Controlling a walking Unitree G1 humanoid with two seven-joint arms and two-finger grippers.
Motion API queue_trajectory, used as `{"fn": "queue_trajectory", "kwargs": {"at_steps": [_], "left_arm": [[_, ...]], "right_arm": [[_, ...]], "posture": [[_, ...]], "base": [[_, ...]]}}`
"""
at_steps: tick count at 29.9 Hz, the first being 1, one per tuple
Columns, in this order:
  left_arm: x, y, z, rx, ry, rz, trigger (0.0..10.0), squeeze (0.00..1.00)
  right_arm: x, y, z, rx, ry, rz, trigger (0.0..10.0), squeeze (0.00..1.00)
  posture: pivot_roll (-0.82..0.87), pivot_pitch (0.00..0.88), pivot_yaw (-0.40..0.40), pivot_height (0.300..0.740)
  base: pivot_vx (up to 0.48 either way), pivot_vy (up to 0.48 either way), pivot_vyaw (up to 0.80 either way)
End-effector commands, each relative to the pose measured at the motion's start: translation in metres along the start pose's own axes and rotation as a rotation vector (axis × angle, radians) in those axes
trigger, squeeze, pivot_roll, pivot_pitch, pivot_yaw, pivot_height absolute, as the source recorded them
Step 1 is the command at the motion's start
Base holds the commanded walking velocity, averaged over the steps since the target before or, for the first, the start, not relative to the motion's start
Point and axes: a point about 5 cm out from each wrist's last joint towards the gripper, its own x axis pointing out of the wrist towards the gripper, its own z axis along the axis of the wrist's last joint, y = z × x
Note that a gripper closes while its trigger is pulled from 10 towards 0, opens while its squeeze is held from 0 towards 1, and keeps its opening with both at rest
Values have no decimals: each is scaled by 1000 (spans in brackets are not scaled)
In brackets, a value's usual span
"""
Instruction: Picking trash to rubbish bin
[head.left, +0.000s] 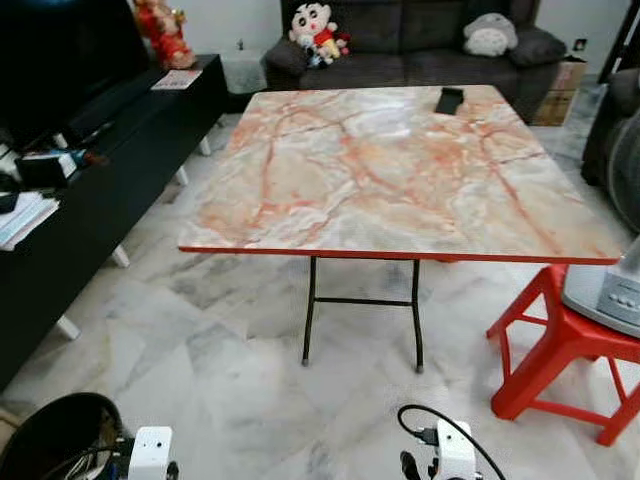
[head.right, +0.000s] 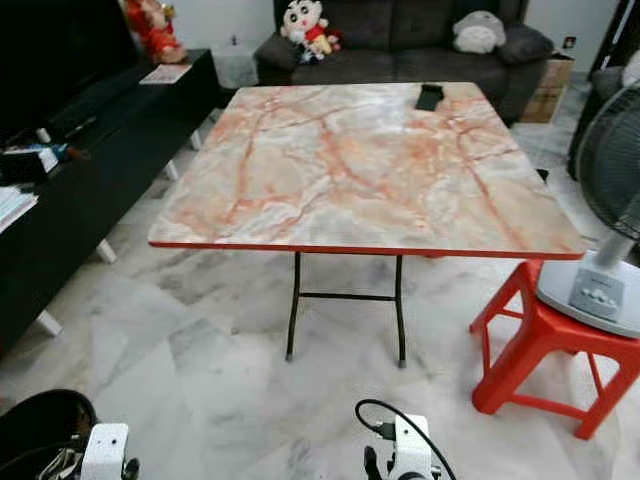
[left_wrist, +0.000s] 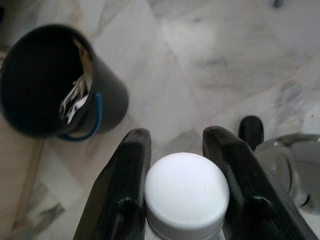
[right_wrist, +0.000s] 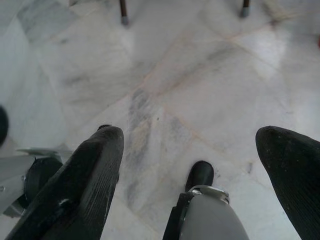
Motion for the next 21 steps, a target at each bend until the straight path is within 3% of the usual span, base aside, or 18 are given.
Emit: {"fn": "queue_trajectory", "kwargs": {"at_steps": [1,21], "left_arm": [[0,5,0,13,6,8,10000,0],[-1,7,-4,51,19,1,10000,0]], "right_arm": [[0,2,2,-19,-8,7,10000,0],[2,8,5,-47,-13,20,10000,0]], "posture": [[43,27,84,740],[40,0,92,740]], "base": [[0,0,556],[0,0,558]]}}
